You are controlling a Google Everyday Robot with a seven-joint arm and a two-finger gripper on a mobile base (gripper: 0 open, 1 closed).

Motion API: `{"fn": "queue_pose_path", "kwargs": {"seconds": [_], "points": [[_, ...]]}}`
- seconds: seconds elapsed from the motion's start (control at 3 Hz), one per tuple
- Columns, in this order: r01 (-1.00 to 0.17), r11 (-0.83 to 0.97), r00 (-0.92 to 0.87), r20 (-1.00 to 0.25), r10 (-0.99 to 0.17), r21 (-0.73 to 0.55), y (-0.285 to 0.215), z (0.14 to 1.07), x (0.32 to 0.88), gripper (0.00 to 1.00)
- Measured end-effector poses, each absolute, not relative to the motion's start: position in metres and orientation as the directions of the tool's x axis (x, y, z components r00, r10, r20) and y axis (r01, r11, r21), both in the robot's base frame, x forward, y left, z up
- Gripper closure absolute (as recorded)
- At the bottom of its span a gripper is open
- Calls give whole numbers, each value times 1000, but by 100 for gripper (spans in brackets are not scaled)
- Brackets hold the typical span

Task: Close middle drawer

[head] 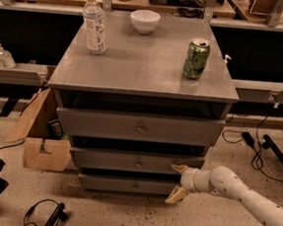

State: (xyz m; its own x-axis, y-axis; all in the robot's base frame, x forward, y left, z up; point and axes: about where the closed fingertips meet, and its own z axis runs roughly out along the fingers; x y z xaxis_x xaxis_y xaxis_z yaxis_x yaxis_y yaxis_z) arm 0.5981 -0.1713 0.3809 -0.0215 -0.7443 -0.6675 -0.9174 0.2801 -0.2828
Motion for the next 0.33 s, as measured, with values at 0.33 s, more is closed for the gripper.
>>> {"fn": "queue_pose_path", "kwargs": {"seconds": [0.33], "points": [[-917, 280, -22, -667, -744, -283, -171, 381, 598, 0]]}}
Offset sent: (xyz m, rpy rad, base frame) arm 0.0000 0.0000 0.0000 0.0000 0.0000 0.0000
